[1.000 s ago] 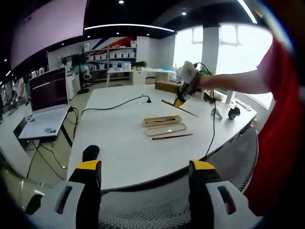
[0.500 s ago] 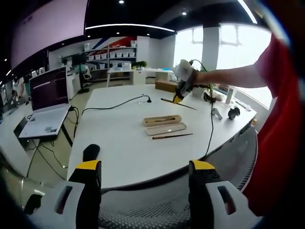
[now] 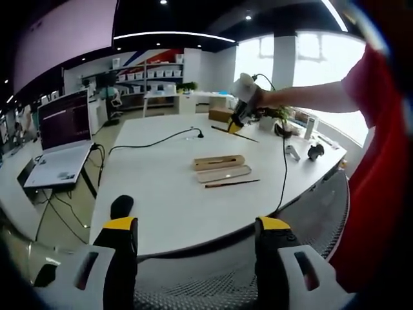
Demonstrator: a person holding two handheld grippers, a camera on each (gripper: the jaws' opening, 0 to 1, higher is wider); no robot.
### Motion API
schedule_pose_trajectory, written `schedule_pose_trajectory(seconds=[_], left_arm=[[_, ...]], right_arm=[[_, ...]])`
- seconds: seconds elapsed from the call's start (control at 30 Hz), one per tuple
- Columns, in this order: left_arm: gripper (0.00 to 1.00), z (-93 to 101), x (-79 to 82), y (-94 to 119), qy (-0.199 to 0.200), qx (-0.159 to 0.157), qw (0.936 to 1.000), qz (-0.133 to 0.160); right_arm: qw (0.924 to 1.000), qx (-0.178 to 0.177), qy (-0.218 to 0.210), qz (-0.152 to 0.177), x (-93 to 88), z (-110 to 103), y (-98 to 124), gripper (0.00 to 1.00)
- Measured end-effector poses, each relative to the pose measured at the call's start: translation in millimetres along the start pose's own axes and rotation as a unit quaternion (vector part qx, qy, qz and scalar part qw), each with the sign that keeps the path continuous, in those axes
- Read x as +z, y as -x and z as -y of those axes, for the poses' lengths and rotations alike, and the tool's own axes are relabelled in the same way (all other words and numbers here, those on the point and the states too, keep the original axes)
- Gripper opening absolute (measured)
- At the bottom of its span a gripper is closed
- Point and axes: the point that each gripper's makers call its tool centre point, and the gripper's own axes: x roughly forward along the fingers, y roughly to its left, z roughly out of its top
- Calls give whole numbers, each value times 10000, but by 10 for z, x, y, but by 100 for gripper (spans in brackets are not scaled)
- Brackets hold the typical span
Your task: Arrange the utensils inside the cutlery case until each visible utensil rests in its matching compartment.
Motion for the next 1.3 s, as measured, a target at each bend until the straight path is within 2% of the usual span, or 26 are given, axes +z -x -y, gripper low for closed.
schedule_pose_trajectory(seconds=[0.27,0.53,0.6,0.63,0.7,1.0,1.1,1.17,1.3], left_arm=[[76,-39,23,10,-29,20,10000,-7],[76,-28,41,12,-91,7,9999,-41],[76,-24,44,12,-54,-2,10000,-39],[76,-13,42,10,-85,-29,9999,-63],[76,-1,39,9,-167,-62,9998,-123],[76,-81,61,32,-102,26,9999,-92],[76,-29,38,-16,-124,-54,9998,-137],[76,9,23,-44,-187,-109,9996,-183],[76,14,47,-54,-101,-122,9998,-121]], right_arm=[[9999,143,17,74,188,90,46,1],[9996,177,204,101,241,61,40,1],[9973,634,105,365,288,-34,-52,1],[9971,714,-44,261,256,-35,-87,1],[9986,459,242,70,234,67,-119,0],[9982,485,299,210,361,86,-120,1],[9981,426,431,123,343,69,-131,1],[9975,330,628,-66,279,68,-163,1],[9959,315,846,-114,324,-29,-166,1]])
